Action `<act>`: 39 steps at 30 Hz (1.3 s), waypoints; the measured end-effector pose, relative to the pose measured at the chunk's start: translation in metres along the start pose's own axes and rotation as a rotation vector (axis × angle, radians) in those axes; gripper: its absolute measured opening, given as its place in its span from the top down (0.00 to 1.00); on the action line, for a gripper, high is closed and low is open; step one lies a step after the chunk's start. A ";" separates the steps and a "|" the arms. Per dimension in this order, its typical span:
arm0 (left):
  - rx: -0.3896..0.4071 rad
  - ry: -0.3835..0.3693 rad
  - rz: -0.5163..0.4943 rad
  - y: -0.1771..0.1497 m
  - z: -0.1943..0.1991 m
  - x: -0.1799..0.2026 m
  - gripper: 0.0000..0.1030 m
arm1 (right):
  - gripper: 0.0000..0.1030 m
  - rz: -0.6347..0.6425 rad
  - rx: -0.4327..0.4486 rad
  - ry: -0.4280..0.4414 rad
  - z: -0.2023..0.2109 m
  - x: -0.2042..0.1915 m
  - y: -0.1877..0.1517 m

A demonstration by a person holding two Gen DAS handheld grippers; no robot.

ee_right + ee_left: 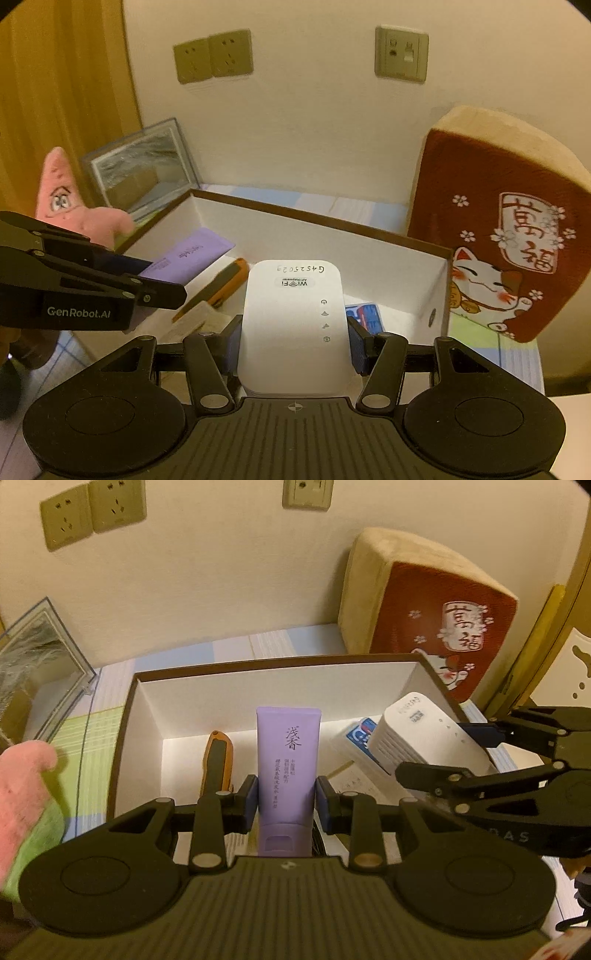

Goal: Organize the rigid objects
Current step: 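Lower the purple tube into the box with the left tool while the right tool lowers the extender, then open the left tool to release the purple tube while the right tool releases the extender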

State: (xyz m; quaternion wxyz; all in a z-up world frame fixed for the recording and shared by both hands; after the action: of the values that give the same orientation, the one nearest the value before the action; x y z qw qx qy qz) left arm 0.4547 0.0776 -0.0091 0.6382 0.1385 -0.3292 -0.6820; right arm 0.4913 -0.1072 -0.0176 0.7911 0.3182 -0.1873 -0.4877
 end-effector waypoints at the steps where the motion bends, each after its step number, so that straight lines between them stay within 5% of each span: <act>1: -0.009 0.001 0.006 0.002 -0.006 -0.003 0.73 | 0.49 0.000 -0.008 -0.002 -0.007 0.001 0.002; 16: -0.114 0.009 0.075 0.017 -0.083 -0.038 0.73 | 0.49 -0.054 -0.121 -0.015 -0.087 0.009 0.015; 26: -0.115 -0.010 0.072 0.022 -0.093 -0.045 0.73 | 0.49 -0.085 -0.144 0.005 -0.103 0.008 0.017; 39: -0.056 0.011 0.087 0.018 -0.052 -0.055 0.59 | 0.37 -0.095 0.002 0.032 -0.055 0.011 0.026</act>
State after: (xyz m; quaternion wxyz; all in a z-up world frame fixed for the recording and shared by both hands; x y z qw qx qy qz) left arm 0.5085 0.1164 -0.0493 0.6725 0.1100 -0.3123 -0.6619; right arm 0.5466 -0.0910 -0.0396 0.7696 0.3352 -0.1601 -0.5193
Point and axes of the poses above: each gripper's, at about its wrist camera, not at the fingertips, and z roughly against the way its jaws point, x to its right, y to its top, the point moved 3 cm from there along -z, roughly the way its jaws point, and after that the axes turned 12 degrees about -y, right-handed, at the moved point
